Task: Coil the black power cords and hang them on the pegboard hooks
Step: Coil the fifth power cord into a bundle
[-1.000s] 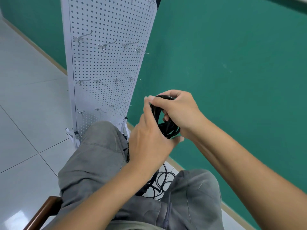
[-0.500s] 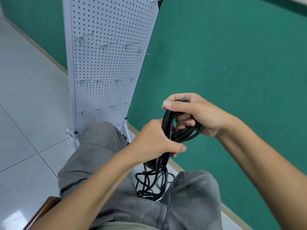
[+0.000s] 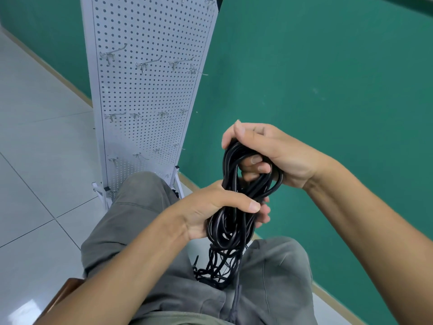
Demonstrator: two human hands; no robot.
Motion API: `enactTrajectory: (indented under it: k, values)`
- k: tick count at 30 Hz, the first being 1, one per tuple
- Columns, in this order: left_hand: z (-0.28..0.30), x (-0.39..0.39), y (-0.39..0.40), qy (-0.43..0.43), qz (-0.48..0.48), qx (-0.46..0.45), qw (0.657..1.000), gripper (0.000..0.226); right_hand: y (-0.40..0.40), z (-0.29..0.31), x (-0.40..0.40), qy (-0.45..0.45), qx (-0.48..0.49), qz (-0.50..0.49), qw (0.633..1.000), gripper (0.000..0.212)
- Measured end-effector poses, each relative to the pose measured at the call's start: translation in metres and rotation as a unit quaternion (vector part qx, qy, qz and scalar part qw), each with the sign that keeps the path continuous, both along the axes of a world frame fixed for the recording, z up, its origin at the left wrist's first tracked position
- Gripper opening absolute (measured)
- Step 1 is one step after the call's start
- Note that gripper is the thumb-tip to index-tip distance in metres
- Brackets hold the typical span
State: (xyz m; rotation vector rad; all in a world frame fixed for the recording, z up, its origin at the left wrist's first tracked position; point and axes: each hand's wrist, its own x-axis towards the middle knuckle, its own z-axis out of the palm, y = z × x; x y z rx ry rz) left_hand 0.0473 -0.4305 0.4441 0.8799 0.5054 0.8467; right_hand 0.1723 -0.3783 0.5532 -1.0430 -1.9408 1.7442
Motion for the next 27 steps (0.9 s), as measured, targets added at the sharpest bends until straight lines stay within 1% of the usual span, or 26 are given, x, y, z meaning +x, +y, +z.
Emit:
enactTrajectory:
  k: [2,5,7,8,9,11,12,13,15,16,20,22,25,27]
  values:
    - [-0.004,0.002,0.001,-0.005,-0.011,0.009,1.0,0.018,-0.004,0.001,0.001,-0.019,0.006,-0.012,1.0,0.038]
    - [-0.004,0.0,0.002,0.019,-0.024,0.034,0.999,0.019,-0.008,0.005,0.003,-0.046,-0.005,-0.031,0.998,0.026]
    - [0.001,-0.002,0.001,0.076,-0.001,0.054,0.996,0.014,-0.009,0.011,0.005,-0.075,-0.021,-0.035,0.996,0.02]
    - [0.003,-0.005,0.001,0.118,0.028,0.071,0.99,0.017,-0.01,0.014,0.005,-0.085,-0.018,-0.032,0.996,0.018]
    - [0.005,-0.009,0.002,0.149,0.058,0.094,0.983,0.026,-0.011,0.017,0.004,-0.085,-0.005,-0.027,0.996,0.015]
    - [0.01,-0.018,0.005,0.174,0.094,0.14,0.97,0.04,-0.014,0.021,0.002,-0.06,0.017,-0.01,0.998,0.009]
    - [0.013,-0.023,0.005,0.177,0.099,0.158,0.966,0.039,-0.016,0.022,0.0,-0.043,0.016,0.002,0.999,0.009]
    - [0.016,-0.028,0.005,0.179,0.098,0.175,0.963,0.033,-0.017,0.023,-0.002,-0.03,0.012,0.015,0.999,0.011]
    - [0.019,-0.034,0.004,0.182,0.087,0.194,0.96,0.019,-0.017,0.023,-0.007,-0.026,0.024,0.027,0.999,0.018]
    - [0.021,-0.036,0.003,0.184,0.084,0.197,0.959,0.016,-0.017,0.024,-0.01,-0.03,0.038,0.029,0.998,0.02]
    - [0.02,-0.038,0.005,0.187,0.076,0.191,0.961,0.005,-0.015,0.022,-0.019,-0.017,0.056,0.005,0.998,0.01]
    - [0.016,-0.035,0.006,0.168,0.099,0.169,0.966,0.004,-0.015,0.019,-0.021,-0.039,0.089,-0.016,0.995,0.005]
    - [0.008,-0.026,0.008,0.139,0.145,0.144,0.969,0.018,-0.017,0.017,-0.021,-0.082,0.141,-0.063,0.985,0.029]
    - [0.007,-0.021,0.008,0.12,0.157,0.13,0.972,0.017,-0.021,0.013,-0.024,-0.129,0.214,-0.096,0.963,0.034]
